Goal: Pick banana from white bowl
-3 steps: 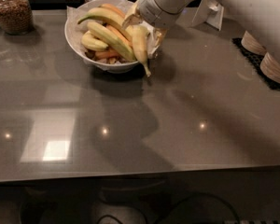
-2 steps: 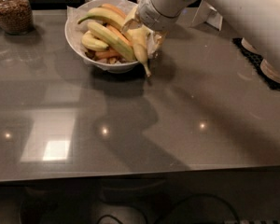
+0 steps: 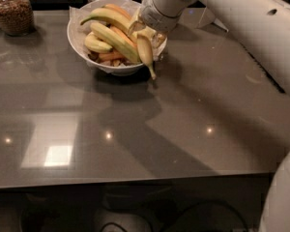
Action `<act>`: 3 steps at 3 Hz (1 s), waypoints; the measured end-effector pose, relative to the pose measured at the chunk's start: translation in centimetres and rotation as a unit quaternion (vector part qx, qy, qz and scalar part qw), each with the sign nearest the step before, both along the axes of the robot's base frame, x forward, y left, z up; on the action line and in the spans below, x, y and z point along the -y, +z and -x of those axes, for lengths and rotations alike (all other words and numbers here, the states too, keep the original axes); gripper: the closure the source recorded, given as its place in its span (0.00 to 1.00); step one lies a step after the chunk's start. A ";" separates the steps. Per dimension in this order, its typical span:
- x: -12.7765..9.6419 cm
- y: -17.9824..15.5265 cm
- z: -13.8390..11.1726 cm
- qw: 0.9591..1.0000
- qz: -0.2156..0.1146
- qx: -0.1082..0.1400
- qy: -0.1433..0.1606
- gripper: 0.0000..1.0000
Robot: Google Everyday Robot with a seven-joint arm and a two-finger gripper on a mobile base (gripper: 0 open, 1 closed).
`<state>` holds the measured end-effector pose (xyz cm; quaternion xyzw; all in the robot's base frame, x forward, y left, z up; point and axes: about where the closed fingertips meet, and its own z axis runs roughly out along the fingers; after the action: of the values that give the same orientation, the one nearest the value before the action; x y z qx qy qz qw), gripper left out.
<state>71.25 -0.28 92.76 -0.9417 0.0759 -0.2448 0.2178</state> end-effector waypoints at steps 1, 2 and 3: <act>-0.3 -0.3 -1.2 1.000 0.004 0.003 0.008 0.60; -0.3 -0.4 -1.2 1.000 0.004 0.003 0.008 0.84; -0.2 0.2 -0.7 1.000 0.006 -0.004 0.006 1.00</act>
Offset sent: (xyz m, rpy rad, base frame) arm 0.0140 0.0054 -0.0060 -0.0050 0.0003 0.0257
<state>71.92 -0.06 92.95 -0.9444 0.0694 -0.2402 0.2135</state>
